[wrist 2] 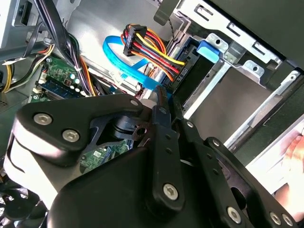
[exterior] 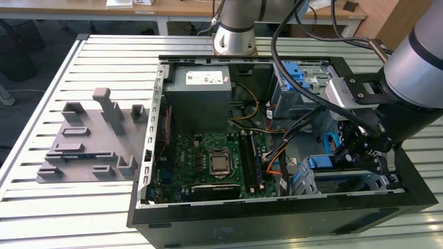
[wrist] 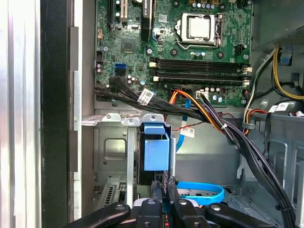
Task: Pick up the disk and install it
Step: 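Insert the second disk wire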
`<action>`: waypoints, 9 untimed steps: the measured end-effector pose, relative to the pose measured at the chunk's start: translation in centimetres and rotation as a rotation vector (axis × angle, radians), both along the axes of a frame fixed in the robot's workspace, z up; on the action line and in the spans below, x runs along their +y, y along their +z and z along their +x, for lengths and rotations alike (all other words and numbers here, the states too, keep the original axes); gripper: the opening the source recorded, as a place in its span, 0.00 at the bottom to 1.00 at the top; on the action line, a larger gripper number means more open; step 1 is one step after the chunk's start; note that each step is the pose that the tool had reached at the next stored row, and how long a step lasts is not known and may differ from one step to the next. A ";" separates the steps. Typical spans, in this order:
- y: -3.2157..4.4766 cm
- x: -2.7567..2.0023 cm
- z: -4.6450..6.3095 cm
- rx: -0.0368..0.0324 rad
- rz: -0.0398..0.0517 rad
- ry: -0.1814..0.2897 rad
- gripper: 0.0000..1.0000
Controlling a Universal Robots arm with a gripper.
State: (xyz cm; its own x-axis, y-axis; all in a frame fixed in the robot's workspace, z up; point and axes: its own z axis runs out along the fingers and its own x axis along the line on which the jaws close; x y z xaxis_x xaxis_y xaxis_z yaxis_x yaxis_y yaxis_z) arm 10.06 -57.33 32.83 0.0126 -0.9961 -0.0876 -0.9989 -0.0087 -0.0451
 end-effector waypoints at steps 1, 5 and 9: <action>0.01 0.00 0.0 -0.0001 0.0001 0.000 0.17; 0.40 0.00 0.0 0.0000 0.0000 0.000 0.24; 1.13 0.00 0.0 0.0002 0.0001 0.000 0.24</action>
